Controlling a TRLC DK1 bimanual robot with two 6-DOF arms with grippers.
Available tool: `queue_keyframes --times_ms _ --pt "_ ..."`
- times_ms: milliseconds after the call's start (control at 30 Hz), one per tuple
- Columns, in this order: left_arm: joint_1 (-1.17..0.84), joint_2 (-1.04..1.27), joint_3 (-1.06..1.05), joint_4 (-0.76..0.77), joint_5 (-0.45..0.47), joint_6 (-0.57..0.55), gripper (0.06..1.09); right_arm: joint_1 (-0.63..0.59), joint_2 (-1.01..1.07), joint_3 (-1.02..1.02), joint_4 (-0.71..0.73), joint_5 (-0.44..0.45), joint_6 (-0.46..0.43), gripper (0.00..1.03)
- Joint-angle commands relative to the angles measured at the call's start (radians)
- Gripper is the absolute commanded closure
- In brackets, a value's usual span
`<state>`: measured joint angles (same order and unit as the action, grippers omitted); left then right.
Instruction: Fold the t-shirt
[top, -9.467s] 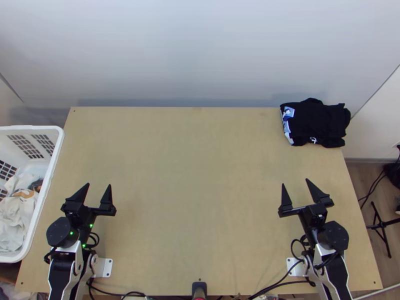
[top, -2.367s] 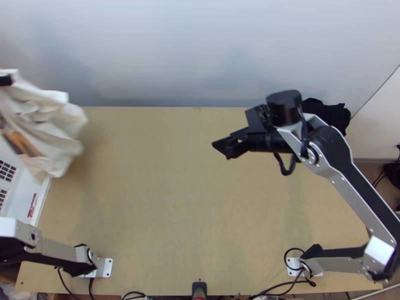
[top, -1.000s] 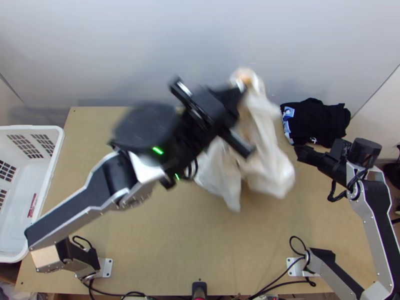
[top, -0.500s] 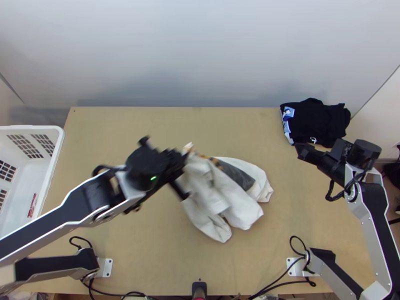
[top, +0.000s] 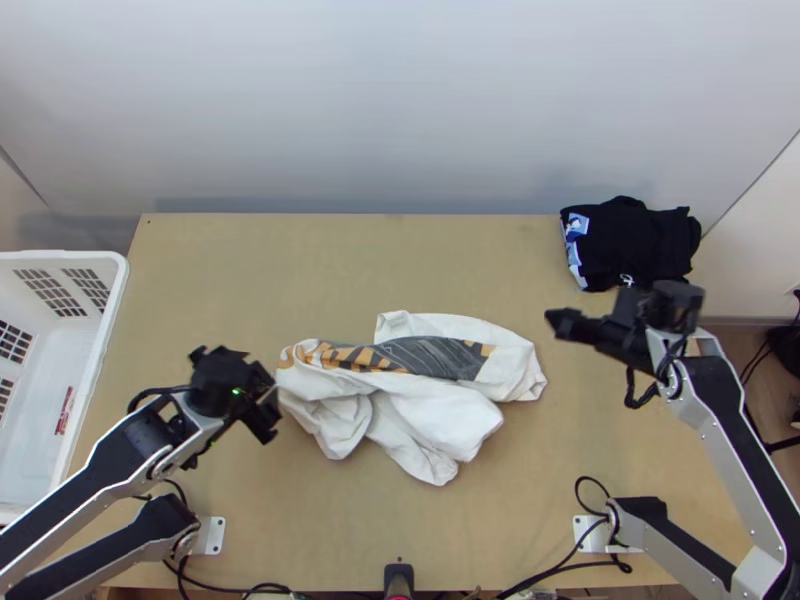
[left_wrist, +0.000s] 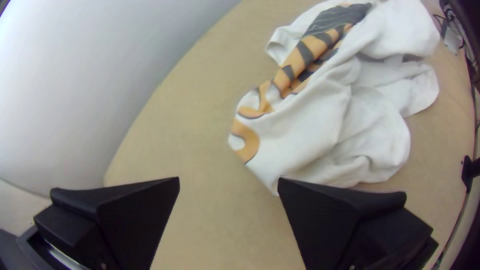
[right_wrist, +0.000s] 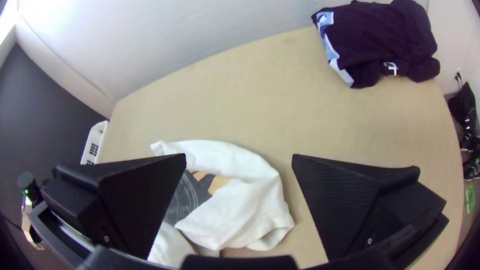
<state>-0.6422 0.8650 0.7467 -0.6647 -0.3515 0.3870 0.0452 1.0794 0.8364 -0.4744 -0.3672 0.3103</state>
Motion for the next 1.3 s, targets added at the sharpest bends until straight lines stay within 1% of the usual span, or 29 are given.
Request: queue_keyframes --times_ms 0,67,167,267,333,433,567,700,767,867,900,1000,1100,1167,1200,1267 --pt "0.207 -0.087 -0.030 0.017 0.003 0.049 0.10 0.051 0.031 0.012 -0.191 -0.030 -0.103 0.04" --pt "0.222 -0.119 -0.013 0.017 0.003 0.050 0.10 0.024 0.047 0.032 -0.263 -0.030 -0.162 0.04" --pt "0.231 -0.178 -0.015 0.020 0.002 0.076 0.10 -0.010 0.062 0.055 -0.369 -0.047 -0.223 0.04" --pt "0.246 -0.212 -0.015 0.019 0.000 0.085 0.10 -0.011 0.059 0.098 -0.549 -0.107 -0.324 0.05" --pt "0.263 -0.219 -0.007 0.019 -0.001 0.085 0.10 -0.005 0.054 0.124 -0.682 -0.180 -0.379 0.05" --pt "0.276 -0.230 -0.009 0.019 -0.006 0.084 0.10 0.045 0.027 0.128 -0.819 -0.254 -0.445 0.05" --pt "0.276 -0.242 -0.020 0.020 -0.009 0.084 0.10 0.165 -0.018 0.102 -0.882 -0.288 -0.453 0.05" --pt "0.276 -0.253 -0.040 0.042 -0.017 0.079 0.10 0.295 -0.085 0.075 -0.869 -0.288 -0.476 0.05" --pt "0.276 -0.265 -0.056 0.045 -0.018 0.076 0.10 0.332 -0.113 0.064 -0.814 -0.269 -0.465 0.05" --pt "0.276 -0.290 -0.087 0.045 -0.026 0.076 0.10 0.387 -0.156 0.064 -0.797 -0.266 -0.444 0.05" --pt "0.276 -0.297 -0.093 0.045 -0.027 0.075 0.10 0.395 -0.171 0.055 -0.783 -0.266 -0.432 0.05" --pt "0.277 -0.313 -0.112 0.047 -0.033 0.061 0.10 0.415 -0.203 -0.003 -0.668 -0.254 -0.341 0.05" --pt "0.282 -0.316 -0.119 0.047 -0.040 0.047 0.10 0.441 -0.213 -0.053 -0.584 -0.248 -0.280 0.05" --pt "0.300 -0.313 -0.118 0.043 -0.040 0.039 0.10 0.478 -0.211 -0.069 -0.547 -0.222 -0.274 0.05" --pt "0.309 -0.310 -0.115 0.043 -0.040 0.032 0.10 0.505 -0.210 -0.085 -0.510 -0.188 -0.260 0.05" --pt "0.315 -0.304 -0.102 0.043 -0.040 -0.002 0.10 0.555 -0.208 -0.123 -0.417 -0.147 -0.204 0.05"
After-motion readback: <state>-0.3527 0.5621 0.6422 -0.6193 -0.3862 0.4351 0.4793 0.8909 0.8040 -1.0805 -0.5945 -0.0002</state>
